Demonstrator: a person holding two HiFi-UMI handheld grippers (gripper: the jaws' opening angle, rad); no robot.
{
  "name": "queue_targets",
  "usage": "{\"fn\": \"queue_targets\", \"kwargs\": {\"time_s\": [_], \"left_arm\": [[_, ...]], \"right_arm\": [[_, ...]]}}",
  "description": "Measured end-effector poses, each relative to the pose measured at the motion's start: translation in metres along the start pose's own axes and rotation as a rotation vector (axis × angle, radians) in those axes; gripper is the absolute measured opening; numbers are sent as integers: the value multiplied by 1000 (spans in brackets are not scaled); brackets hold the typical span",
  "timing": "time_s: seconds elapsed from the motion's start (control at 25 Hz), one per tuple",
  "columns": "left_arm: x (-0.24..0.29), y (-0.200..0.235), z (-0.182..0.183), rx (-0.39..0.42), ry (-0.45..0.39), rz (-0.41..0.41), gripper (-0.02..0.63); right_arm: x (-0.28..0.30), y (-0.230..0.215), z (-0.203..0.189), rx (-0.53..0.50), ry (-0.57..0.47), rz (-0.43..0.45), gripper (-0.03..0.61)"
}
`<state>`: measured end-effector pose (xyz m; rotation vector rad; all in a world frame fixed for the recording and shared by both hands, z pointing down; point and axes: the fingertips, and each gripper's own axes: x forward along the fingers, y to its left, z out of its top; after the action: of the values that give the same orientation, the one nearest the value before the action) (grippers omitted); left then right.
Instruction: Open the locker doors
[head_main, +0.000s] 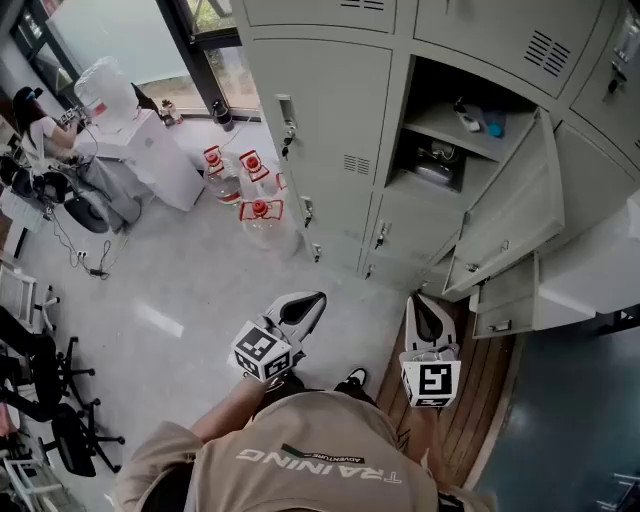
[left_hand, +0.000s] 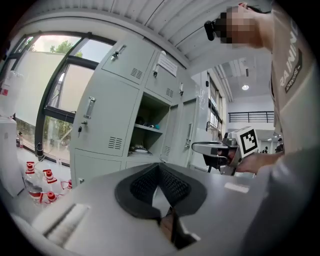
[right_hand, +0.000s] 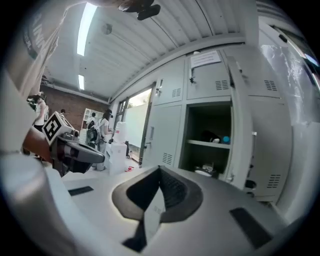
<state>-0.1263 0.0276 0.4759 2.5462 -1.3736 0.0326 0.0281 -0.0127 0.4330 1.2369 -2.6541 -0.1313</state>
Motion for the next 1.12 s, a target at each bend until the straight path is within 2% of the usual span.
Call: {"fn": "queue_targets", "kwargs": {"time_s": [0.16,0.28,0.36,0.48,0.64,0.8,0.92,1.04,1.12], "left_arm": [[-55,44,7,7,-32,57,6],[-102,86,-4,102,28,124,6],[-123,112,-5,136,46,134,6],[-140,145,8,105,22,107,6],[-153,174,10,93,16,58,6],[-160,200,12,24,13,37,6],[-154,219,14,8,-8,40,6],[-136,243,19,-3,-21,45,6],[-123,260,27,7,-14,42,6]], "right_arm": [[37,61,19,68,-19,88,11],[63,107,33,73,-17,115,11],[77,130,51,56,-32,115,11],[97,153,61,95,-38,77,11],[124,183,37,197,18,46,11],[152,220,31,61,98,82,11],[178,231,33,10,111,111,12],[217,220,35,47,83,127,12],[251,199,42,67,48,105,12]]}}
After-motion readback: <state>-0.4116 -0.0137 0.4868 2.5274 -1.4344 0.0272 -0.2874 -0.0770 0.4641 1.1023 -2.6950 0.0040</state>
